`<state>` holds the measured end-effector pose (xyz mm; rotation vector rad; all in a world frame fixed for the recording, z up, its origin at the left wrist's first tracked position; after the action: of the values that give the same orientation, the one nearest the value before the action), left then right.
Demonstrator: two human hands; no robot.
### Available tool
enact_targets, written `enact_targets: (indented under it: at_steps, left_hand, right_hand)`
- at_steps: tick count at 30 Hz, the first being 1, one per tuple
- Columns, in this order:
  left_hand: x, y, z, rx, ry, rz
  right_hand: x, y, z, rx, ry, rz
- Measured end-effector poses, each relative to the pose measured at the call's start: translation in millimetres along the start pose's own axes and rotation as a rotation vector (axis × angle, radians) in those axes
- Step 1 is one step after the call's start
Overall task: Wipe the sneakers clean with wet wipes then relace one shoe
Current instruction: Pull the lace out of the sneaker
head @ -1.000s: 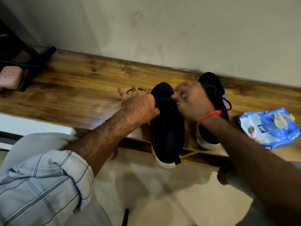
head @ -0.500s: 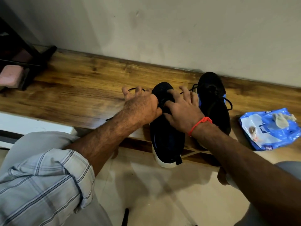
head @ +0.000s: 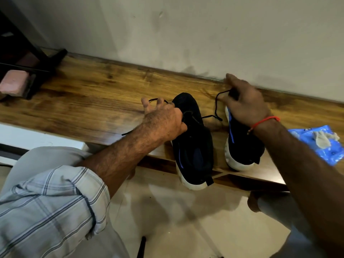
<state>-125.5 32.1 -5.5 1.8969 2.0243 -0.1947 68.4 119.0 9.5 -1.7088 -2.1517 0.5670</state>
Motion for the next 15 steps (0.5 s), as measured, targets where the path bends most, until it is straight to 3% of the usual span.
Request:
enact_targets:
  at_steps: [3, 7, 12, 15]
  left_hand:
    - [0, 1, 1, -0.004, 0.013, -0.013]
    - [0, 7, 4, 0.023, 0.088, -0.028]
    - [1, 8, 1, -0.018, 0.117, -0.028]
    - [4, -4, -4, -0.042, 0.019, -0.08]
  right_hand:
    - [-13, -13, 19, -0.14, -0.136, -0.075]
    - [-35, -33, 42, -0.437, -0.166, -0.221]
    - [-32, -33, 44, -0.535, -0.101, -0.15]
    - [-28, -24, 37, -0.511, -0.163, -0.067]
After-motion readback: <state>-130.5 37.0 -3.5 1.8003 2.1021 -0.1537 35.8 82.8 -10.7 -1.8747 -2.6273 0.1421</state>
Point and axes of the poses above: each hand's wrist, its own x-axis towards the middle knuckle, its own z-axis out of the palm, y = z × x, the point moved 4 cm from there along x, towards the middle knuckle, and after that the axes turned 9 degrees about -x, right-handed, at the moved point
